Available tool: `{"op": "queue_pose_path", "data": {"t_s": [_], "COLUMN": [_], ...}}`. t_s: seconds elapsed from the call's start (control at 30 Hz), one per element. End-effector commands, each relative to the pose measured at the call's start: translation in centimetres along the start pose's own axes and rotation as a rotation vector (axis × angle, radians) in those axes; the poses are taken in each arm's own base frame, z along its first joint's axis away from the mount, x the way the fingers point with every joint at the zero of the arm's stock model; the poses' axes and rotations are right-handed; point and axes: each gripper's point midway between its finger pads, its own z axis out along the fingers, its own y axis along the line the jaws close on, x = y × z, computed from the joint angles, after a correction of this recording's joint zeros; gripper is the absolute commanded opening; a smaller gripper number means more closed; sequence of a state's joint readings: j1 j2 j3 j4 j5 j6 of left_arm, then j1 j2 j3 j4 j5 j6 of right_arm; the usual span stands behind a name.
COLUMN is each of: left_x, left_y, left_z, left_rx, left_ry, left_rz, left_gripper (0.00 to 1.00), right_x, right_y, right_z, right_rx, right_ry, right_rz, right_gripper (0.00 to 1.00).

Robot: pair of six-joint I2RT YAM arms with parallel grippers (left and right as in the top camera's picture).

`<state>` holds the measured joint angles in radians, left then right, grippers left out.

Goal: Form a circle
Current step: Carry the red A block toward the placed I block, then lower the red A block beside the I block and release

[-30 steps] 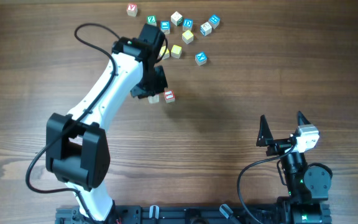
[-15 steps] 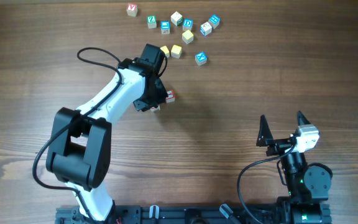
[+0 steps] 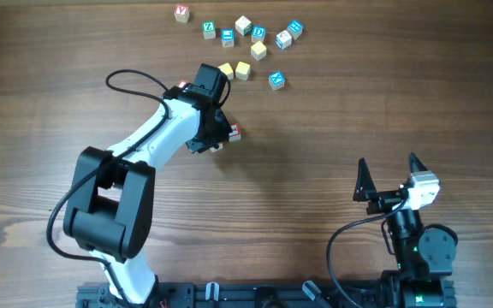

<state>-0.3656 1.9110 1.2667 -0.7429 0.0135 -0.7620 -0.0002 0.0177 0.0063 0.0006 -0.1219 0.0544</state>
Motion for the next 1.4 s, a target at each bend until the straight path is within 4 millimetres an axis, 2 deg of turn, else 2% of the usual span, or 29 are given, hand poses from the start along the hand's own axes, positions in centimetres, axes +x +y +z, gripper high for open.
{"op": "queue_pose_path", "data": {"t_s": [0.0,0.5,0.8,0.9,0.97,1.0,1.17,1.3,1.37], "left_x": [0.55,0.44,0.8,0.79,0.79,0.78,0.5,0.15,-0.06], "left_y": [-0.16,-0.42,-1.0,-0.99,-0.99,-0.98,-1.01,-0.74,-0.87], "left_z": [0.14,0.13,0.09,0.09,0.09,0.09,0.09,0.12,0.11], "left_rx": [0.019,0.028,0.057,0.057,0.057,0.057,0.058,0.044,0.049], "left_ry": [0.031,0.031,0.057,0.057,0.057,0.056,0.043,0.023,0.014], "left_rz": [-0.019,-0.195,-0.2,-0.199,-0.199,-0.199,-0.199,-0.199,-0.199], "left_gripper": [0.31,0.29,0.28,0.35,0.46,0.48,0.49,0.43,0.44], "right_x": [-0.11,-0.11,-0.11,-0.11,-0.11,-0.11,-0.11,-0.1,-0.11], "right_y": [-0.4,-0.4,-0.4,-0.4,-0.4,-0.4,-0.4,-0.4,-0.4], "right_z": [-0.01,-0.01,-0.01,-0.01,-0.01,-0.01,-0.01,-0.01,-0.01], "right_rx": [0.021,0.021,0.021,0.021,0.021,0.021,0.021,0.021,0.021], "right_ry": [-0.006,-0.006,-0.006,-0.006,-0.006,-0.006,-0.006,-0.006,-0.006], "right_rz": [-0.01,-0.01,-0.01,-0.01,-0.01,-0.01,-0.01,-0.01,-0.01], "right_gripper": [1.0,1.0,1.0,1.0,1.0,1.0,1.0,1.0,1.0]}}
